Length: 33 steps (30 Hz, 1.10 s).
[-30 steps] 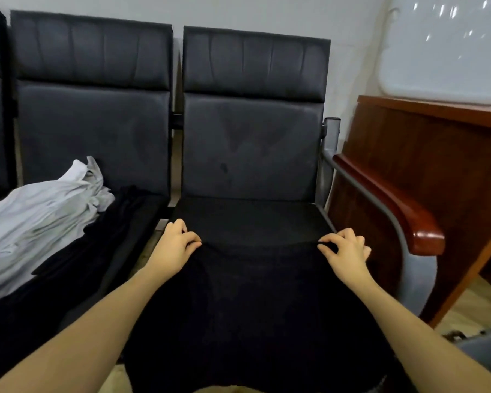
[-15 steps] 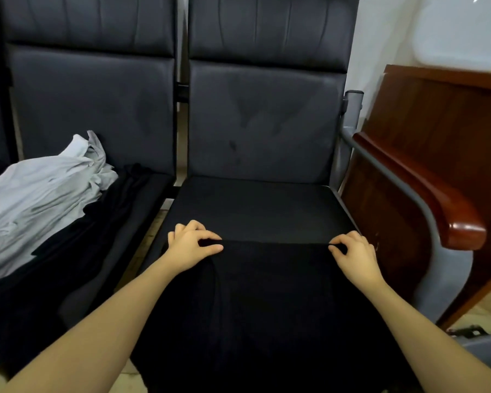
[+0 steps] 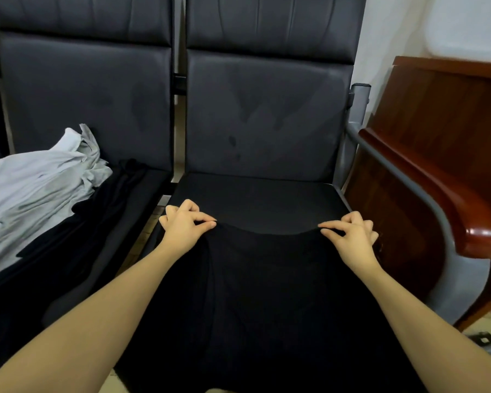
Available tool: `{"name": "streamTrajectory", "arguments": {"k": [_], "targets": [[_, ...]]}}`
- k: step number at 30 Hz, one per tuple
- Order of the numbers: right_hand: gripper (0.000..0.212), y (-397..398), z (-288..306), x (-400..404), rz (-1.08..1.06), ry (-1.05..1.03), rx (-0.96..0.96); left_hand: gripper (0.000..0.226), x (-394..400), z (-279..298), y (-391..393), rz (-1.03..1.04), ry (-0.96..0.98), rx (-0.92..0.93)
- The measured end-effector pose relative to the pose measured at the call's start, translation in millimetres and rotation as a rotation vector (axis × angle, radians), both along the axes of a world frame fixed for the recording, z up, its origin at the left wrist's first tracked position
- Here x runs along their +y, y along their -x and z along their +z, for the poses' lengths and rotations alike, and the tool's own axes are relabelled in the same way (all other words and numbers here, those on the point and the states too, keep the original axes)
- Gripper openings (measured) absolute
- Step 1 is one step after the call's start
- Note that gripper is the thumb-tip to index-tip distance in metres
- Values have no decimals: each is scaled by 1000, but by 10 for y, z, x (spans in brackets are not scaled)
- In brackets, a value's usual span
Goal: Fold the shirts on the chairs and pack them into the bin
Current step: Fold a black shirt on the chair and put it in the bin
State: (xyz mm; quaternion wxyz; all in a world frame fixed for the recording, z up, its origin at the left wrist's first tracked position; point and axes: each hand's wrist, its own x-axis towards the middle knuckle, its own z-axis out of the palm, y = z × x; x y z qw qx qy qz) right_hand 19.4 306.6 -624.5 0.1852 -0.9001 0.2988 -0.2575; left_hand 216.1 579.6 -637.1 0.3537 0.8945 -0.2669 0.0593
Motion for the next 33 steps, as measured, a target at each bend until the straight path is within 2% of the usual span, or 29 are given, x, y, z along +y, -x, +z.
{"name": "streamTrajectory", "arguments": {"k": [8,15,20,27,33], "targets": [[11,-580,157,-376,22,63,-18,13,-375,106,-592,26,-62,-141],[12,-975,357,-656,-54,152,-109,14,-683,322,-996,77,7,-296],[13,-1121,513,-689,-109,126,-219,14,-786,524,-1107,123,81,-350],[14,-940,570,-510,-98,99,-306,12,-636,644,-938,118,87,-456],[14,-461,636,-199,-73,29,-333,12,-300,727,-524,130,120,-416]]}}
